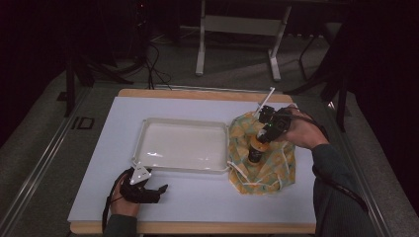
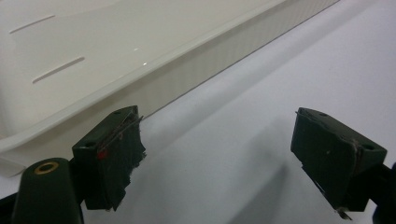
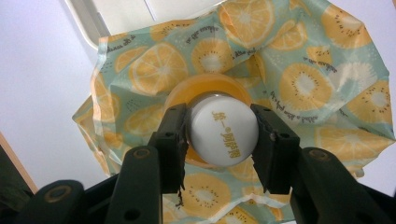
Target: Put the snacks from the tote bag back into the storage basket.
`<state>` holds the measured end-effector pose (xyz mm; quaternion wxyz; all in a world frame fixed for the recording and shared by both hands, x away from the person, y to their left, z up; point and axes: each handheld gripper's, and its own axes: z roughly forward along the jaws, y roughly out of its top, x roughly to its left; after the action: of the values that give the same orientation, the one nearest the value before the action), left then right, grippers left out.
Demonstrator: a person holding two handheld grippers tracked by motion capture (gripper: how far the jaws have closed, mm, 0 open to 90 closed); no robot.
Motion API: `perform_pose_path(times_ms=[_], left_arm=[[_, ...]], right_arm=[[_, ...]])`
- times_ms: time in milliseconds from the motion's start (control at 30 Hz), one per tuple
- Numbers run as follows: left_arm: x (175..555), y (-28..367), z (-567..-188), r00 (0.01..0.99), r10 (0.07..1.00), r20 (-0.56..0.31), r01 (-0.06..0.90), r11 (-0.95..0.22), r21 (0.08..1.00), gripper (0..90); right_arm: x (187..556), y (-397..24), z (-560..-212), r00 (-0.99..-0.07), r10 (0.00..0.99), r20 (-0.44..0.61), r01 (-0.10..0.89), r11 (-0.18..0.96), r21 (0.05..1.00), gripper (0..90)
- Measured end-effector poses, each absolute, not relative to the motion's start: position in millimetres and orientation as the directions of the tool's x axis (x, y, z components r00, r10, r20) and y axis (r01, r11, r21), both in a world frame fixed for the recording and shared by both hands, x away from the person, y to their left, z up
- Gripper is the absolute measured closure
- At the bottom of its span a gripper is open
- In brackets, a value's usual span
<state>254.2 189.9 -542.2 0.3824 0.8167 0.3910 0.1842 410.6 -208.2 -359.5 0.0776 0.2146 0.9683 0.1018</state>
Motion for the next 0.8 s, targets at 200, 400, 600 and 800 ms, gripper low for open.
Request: perform_pose_path(times_ms=[200, 400, 600, 800], left_arm=[[254, 190, -542, 0.626, 0.78, 0.002, 0.498, -0.401, 0.769, 16.7], [254, 190, -542, 0.626, 0.78, 0.003, 0.497, -0.402, 0.769, 16.7], [254, 190, -542, 0.626, 0.78, 0.004, 0.496, -0.403, 0.769, 16.7], [254, 190, -542, 0.626, 0.779, 0.003, 0.497, -0.402, 0.769, 16.7]], right_arm=[[408, -207, -359, -0.901, 0.42, -0.104, 0.389, 0.892, 0.229, 58.8], [407, -210, -358, -0.904, 0.415, -0.1, 0.386, 0.895, 0.224, 58.9], [406, -210, -354, -0.905, 0.411, -0.104, 0.382, 0.897, 0.222, 58.9], [405, -210, -348, -0.906, 0.407, -0.115, 0.377, 0.9, 0.219, 58.9]])
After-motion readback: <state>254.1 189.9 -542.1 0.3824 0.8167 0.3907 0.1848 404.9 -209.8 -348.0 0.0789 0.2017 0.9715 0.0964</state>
